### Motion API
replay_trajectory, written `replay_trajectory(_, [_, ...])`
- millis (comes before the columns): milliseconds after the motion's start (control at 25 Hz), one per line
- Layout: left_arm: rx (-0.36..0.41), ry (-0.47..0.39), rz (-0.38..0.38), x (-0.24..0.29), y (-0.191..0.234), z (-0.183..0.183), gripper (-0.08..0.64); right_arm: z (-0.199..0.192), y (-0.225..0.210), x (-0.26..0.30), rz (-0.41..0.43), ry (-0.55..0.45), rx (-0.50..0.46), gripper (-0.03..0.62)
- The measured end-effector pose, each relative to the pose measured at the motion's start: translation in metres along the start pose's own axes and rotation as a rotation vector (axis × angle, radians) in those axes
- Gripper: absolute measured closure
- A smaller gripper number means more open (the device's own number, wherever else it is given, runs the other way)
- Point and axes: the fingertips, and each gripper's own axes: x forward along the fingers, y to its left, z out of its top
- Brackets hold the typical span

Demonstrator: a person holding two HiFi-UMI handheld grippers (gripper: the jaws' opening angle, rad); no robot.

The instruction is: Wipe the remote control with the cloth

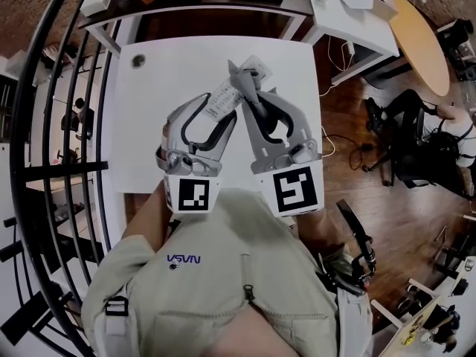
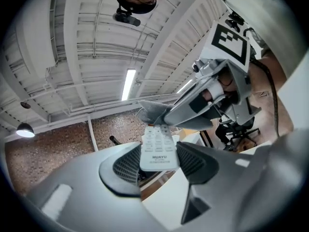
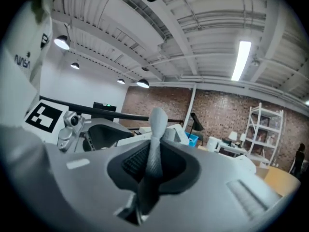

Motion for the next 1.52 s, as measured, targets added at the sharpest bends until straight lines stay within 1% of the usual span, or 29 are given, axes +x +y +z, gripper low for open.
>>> replay_trajectory(120, [-0.022,0.003,-0.003,-0.001,0.002,-0.001,0.319,-0.005,0.021,0.002,0.081,0.031,0.008,0.555])
replay_trajectory(240, [-0.04,0.007,-0.005,-0.002,0.003,-0.002,0.319,-0.009,0.043,0.003,0.173,0.064,-0.011,0.555])
replay_trajectory(320, [-0.047,0.002,-0.014,-0.002,0.004,-0.001,0.319,-0.008,0.052,0.002,0.212,0.056,-0.025,0.555])
replay_trajectory(360, [-0.061,-0.004,-0.024,-0.002,0.004,-0.001,0.319,-0.005,0.052,0.002,0.221,0.04,-0.025,0.555])
replay_trajectory(400, [-0.092,-0.013,-0.039,-0.002,0.004,0.0,0.319,-0.001,0.05,0.0,0.219,0.014,-0.016,0.555])
replay_trajectory(440, [-0.154,-0.027,-0.058,-0.002,0.005,0.0,0.319,0.004,0.044,-0.001,0.199,-0.017,0.005,0.555])
replay_trajectory(480, [-0.261,-0.044,-0.076,-0.002,0.006,0.0,0.319,0.008,0.034,-0.004,0.158,-0.05,0.04,0.554])
replay_trajectory(520, [-0.391,-0.057,-0.091,-0.001,0.007,-0.001,0.319,0.012,0.021,-0.006,0.102,-0.081,0.085,0.554])
replay_trajectory(560, [-0.497,-0.065,-0.109,-0.001,0.008,-0.003,0.319,0.015,0.007,-0.009,0.042,-0.106,0.126,0.555])
replay_trajectory(600, [-0.558,-0.072,-0.133,-0.001,0.009,-0.005,0.319,0.017,-0.007,-0.012,-0.011,-0.123,0.149,0.555])
replay_trajectory(640, [-0.584,-0.078,-0.161,-0.003,0.008,-0.007,0.319,0.017,-0.019,-0.014,-0.052,-0.132,0.154,0.554])
replay_trajectory(720, [-0.609,-0.093,-0.217,-0.006,0.004,-0.01,0.319,0.016,-0.038,-0.017,-0.109,-0.143,0.14,0.554])
replay_trajectory(800, [-0.666,-0.108,-0.26,-0.008,0.001,-0.007,0.319,0.016,-0.048,-0.019,-0.138,-0.156,0.126,0.555])
replay_trajectory(840, [-0.703,-0.115,-0.277,-0.009,-0.001,-0.005,0.319,0.017,-0.049,-0.019,-0.137,-0.165,0.12,0.554])
replay_trajectory(960, [-0.814,-0.13,-0.313,-0.009,-0.001,-0.001,0.319,0.021,-0.037,-0.017,-0.085,-0.187,0.104,0.554])
replay_trajectory(1040, [-0.883,-0.138,-0.324,-0.009,0.003,-0.001,0.319,0.021,-0.023,-0.015,-0.034,-0.19,0.1,0.555])
replay_trajectory(1160, [-0.964,-0.15,-0.335,-0.009,0.01,-0.004,0.319,0.017,0.001,-0.011,0.053,-0.186,0.086,0.555])
replay_trajectory(1200, [-0.989,-0.154,-0.337,-0.01,0.012,-0.005,0.319,0.013,0.009,-0.01,0.086,-0.174,0.073,0.554])
replay_trajectory(1320, [-1.061,-0.168,-0.346,-0.013,0.017,-0.003,0.319,0.0,0.034,-0.012,0.191,-0.098,0.009,0.555])
replay_trajectory(1440, [-1.129,-0.178,-0.376,-0.015,0.018,-0.003,0.319,-0.003,0.043,-0.014,0.23,-0.1,0.02,0.558])
replay_trajectory(1520, [-1.179,-0.193,-0.404,-0.014,0.018,-0.003,0.319,-0.006,0.045,-0.013,0.249,-0.093,0.011,0.558])
